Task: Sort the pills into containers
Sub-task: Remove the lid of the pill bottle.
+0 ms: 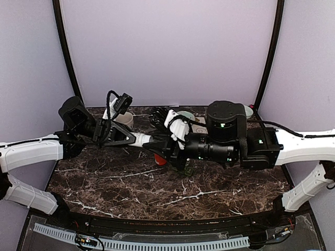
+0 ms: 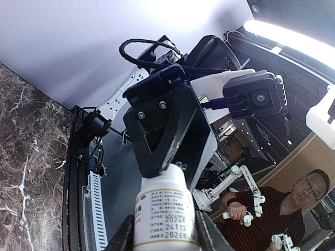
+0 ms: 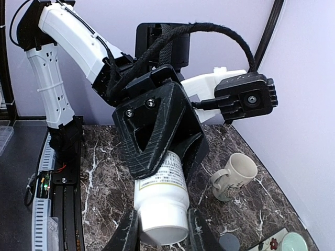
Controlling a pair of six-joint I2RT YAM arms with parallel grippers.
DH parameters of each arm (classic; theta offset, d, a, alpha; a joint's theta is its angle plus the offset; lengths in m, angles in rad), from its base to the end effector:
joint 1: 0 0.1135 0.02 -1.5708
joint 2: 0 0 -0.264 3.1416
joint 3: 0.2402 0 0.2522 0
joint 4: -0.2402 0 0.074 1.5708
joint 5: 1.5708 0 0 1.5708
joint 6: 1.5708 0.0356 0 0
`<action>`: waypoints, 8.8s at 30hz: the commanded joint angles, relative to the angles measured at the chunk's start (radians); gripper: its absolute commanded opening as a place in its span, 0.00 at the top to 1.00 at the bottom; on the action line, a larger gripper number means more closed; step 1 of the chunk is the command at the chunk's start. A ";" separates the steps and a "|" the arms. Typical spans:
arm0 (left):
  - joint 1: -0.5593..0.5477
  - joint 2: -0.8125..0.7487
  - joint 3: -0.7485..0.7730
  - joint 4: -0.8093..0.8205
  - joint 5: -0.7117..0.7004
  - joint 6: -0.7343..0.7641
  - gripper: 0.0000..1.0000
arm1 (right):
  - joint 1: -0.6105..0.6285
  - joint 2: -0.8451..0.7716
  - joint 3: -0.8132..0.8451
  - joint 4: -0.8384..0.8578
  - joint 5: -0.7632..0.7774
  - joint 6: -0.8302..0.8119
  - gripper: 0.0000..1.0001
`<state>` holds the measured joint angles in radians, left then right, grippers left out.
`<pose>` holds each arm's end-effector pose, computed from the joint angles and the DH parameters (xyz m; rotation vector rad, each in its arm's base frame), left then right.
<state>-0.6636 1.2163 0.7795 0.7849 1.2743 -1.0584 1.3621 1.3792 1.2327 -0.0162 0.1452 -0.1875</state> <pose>0.1799 -0.1839 0.3406 1.1002 1.5569 -2.0508 0.0731 0.3204 0.3786 -1.1705 1.3533 0.7323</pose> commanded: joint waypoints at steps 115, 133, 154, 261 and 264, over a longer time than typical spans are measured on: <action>0.001 0.280 0.036 0.873 -0.097 -0.445 1.00 | -0.186 0.014 -0.053 0.060 -0.342 0.165 0.99; 0.007 0.185 -0.015 0.532 -0.101 -0.155 1.00 | -0.168 -0.026 -0.069 0.090 -0.286 0.147 0.39; 0.042 0.002 -0.036 -0.064 -0.242 0.457 1.00 | -0.279 -0.117 -0.142 0.146 -0.338 0.800 0.39; 0.042 0.003 0.074 0.062 -0.118 0.173 1.00 | -0.240 0.110 0.012 0.043 -0.311 0.006 1.00; 0.042 0.004 0.073 0.066 -0.115 0.170 1.00 | -0.238 0.107 0.004 0.054 -0.315 0.001 1.00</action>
<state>-0.5972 1.2507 0.8040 0.7620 1.1324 -0.8604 1.1110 1.4376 1.2549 0.0628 -0.2459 -0.1219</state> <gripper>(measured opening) 0.331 0.247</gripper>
